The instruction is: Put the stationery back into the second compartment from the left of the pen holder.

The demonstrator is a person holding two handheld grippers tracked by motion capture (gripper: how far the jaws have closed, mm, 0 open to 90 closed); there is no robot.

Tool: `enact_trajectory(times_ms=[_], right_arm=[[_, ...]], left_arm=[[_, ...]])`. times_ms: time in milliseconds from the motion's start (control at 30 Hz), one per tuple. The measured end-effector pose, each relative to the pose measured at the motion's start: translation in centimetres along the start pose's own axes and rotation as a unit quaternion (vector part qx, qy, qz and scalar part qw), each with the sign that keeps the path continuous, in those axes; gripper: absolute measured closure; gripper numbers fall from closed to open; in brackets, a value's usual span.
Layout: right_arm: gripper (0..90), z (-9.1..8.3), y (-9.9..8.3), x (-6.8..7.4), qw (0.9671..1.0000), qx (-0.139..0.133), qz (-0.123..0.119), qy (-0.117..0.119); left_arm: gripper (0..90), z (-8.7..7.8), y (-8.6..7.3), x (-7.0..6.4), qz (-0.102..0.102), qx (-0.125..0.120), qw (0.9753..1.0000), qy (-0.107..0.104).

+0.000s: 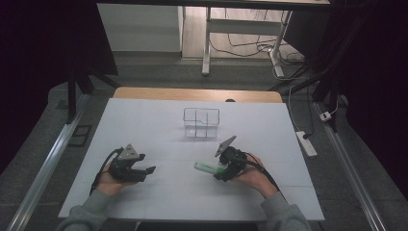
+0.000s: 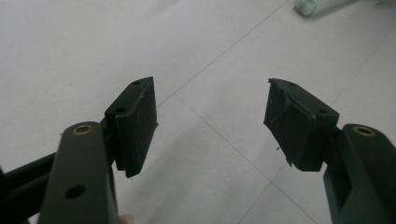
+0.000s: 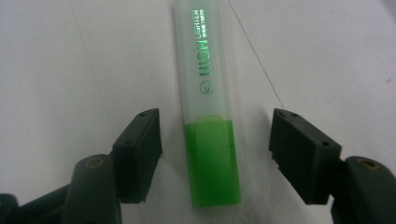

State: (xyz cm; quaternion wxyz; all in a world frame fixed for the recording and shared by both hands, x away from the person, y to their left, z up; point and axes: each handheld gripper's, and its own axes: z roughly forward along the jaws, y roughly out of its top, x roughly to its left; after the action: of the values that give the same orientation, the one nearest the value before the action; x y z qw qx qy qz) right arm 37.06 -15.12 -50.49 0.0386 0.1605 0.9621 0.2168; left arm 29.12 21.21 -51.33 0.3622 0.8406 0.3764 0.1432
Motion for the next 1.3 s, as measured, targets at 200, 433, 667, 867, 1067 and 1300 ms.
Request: enact_trajectory(times_ms=[200,433,667,867,1067,1300], right_arm=[[43.5,0.2,0.3,0.1,0.9999,0.008,-0.012,-0.006],[65.6,0.1,0.3,0.4,0.9993,0.006,-0.037,0.000],[66.1,0.1,0.2,0.5,0.9988,0.000,-0.049,0.000],[66.2,-0.3,0.4,0.5,0.9988,-0.018,-0.044,0.007],[66.2,-1.5,0.5,0.9,0.9983,-0.031,-0.048,-0.006],[66.2,-3.2,0.7,1.1,0.9969,-0.063,-0.046,-0.007]], left_arm=[[33.7,0.1,0.0,-0.1,0.003,0.004,1.0000,-0.001],[33.9,0.1,0.0,-0.1,0.005,0.003,1.0000,0.001],[34.0,0.2,0.0,-0.2,0.007,0.005,1.0000,0.003],[34.0,0.2,-0.1,-0.2,0.008,0.005,0.9999,0.005],[34.0,0.2,0.0,-0.4,0.014,0.006,0.9999,0.007],[33.8,0.3,0.0,-0.4,0.017,0.008,0.9998,0.006]])
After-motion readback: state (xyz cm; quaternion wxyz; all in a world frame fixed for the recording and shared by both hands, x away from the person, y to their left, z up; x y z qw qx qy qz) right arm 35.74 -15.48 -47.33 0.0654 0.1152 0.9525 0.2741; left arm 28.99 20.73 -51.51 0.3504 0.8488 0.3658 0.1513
